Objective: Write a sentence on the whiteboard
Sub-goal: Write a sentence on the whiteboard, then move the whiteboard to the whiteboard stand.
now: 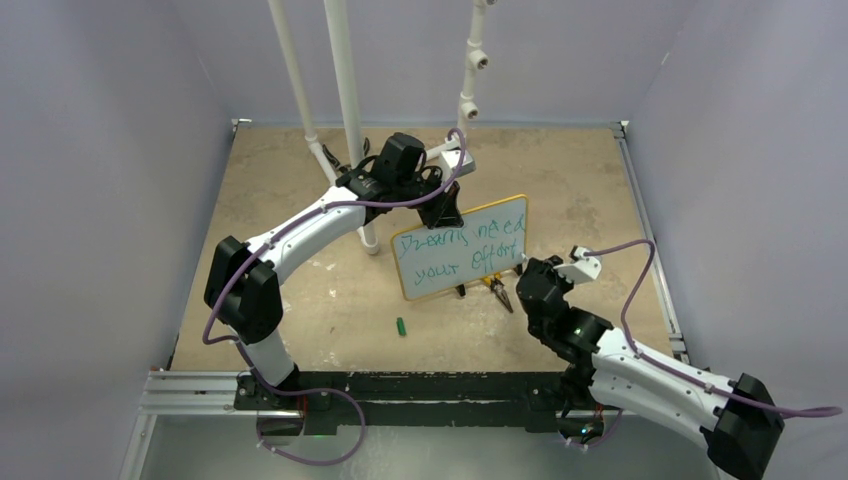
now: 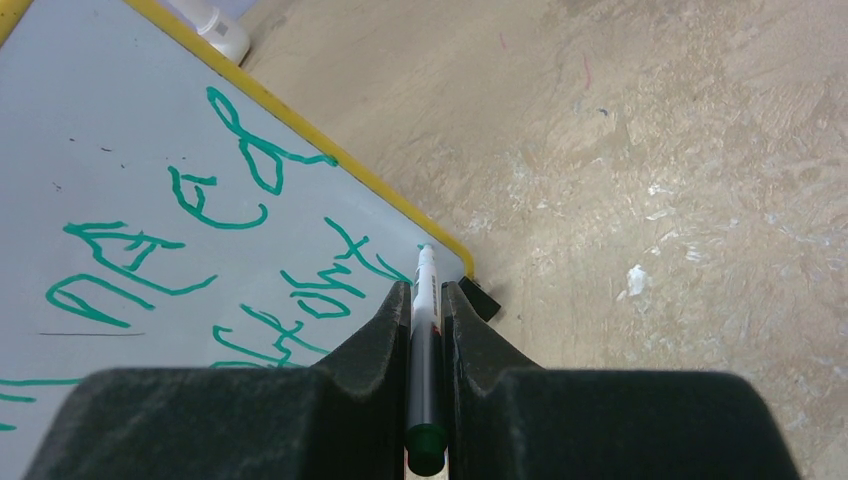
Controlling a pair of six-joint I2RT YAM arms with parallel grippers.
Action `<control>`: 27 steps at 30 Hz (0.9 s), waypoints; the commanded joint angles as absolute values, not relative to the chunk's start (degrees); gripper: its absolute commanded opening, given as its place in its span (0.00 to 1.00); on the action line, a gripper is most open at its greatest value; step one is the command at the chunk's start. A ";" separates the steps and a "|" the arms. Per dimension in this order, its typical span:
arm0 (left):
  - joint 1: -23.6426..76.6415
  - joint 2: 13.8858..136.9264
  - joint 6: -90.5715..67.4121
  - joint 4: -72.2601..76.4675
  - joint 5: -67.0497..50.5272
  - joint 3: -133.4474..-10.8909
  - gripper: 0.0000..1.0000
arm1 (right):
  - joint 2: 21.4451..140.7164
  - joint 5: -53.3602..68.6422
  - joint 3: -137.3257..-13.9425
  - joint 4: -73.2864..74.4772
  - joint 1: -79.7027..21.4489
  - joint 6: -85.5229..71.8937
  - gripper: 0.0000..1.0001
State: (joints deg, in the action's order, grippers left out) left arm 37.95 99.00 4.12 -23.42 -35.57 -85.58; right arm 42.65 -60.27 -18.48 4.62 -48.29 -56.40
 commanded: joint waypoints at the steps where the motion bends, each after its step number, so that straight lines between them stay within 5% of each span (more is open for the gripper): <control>1: 37.95 97.99 3.98 -22.58 -34.82 -84.99 0.00 | 40.16 -60.81 -22.09 9.67 -48.08 -59.54 0.00; 27: 40.28 100.06 -7.08 -11.82 -30.89 -85.44 0.00 | 21.18 -53.92 -24.86 21.55 -48.08 -58.80 0.00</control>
State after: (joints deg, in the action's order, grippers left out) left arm 39.83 99.55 -4.12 -17.32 -31.22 -84.68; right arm 20.91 -54.35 -24.51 21.04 -48.29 -58.96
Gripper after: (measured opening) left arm 0.040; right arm 0.137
